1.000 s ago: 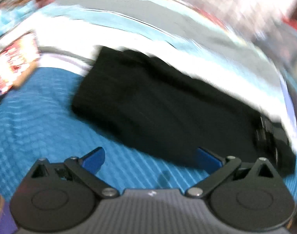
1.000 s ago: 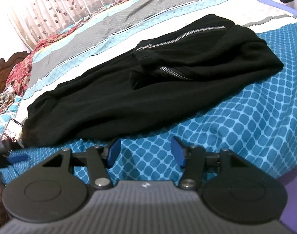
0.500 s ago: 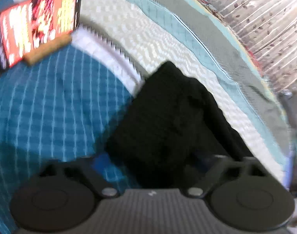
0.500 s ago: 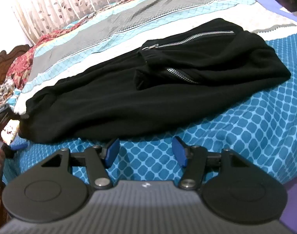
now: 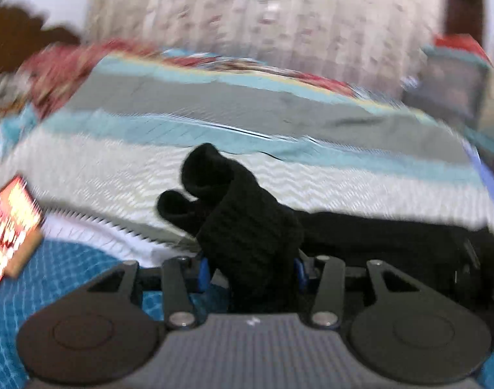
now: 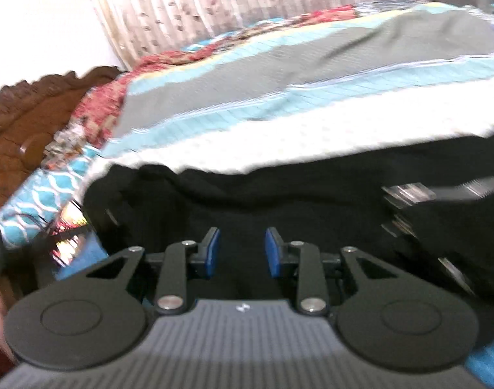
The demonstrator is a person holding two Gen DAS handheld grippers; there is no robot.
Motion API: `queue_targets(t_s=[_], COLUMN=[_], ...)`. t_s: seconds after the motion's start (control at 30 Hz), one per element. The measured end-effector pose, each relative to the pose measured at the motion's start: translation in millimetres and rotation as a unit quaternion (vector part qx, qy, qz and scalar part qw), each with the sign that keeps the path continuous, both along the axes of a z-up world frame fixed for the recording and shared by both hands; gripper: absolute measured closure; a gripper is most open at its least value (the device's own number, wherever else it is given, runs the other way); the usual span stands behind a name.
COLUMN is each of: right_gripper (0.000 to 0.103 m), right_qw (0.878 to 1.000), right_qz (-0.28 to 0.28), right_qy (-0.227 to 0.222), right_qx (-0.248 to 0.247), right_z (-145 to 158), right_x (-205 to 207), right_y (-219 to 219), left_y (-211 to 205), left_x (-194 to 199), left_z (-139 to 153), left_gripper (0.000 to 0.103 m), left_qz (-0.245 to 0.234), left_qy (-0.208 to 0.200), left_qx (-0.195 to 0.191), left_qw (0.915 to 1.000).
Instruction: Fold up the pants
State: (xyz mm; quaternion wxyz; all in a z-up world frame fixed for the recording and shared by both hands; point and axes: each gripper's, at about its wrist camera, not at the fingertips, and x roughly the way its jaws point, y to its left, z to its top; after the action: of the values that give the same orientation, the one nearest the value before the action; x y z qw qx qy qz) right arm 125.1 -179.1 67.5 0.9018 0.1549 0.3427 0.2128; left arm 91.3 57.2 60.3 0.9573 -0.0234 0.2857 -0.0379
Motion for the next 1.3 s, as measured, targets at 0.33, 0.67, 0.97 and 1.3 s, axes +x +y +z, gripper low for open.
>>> queue_targets(t_s=[0.33,0.67,0.97,1.3], right_gripper=[0.017,0.081,0.08,0.042], right_qw=[0.978,0.962,0.984,0.992], right_qz=[0.191,0.209,0.121,-0.058], right_qy=[0.022,0.051,0.123,0.102], right_qx=[-0.087,-0.171,0.033,-0.053], right_z=[12,8,39,9], right_x=[72,102,118,66], right_y=[100,124,-24,-141], left_y=[-52,-66,-29,-32], left_x=[-23,-52,-57,-18], left_z=[-23,-5,37,22], left_gripper=[0.058,0.053,0.039,0.039], left_qz=[-0.076,-0.101,-0.11,-0.066], left_qy=[-0.036,-0.076,-0.062,0.027], left_qx=[0.117,0.125,-0.104,-0.077], left_qw=[0.9896,0.9841,0.9866,0.9945])
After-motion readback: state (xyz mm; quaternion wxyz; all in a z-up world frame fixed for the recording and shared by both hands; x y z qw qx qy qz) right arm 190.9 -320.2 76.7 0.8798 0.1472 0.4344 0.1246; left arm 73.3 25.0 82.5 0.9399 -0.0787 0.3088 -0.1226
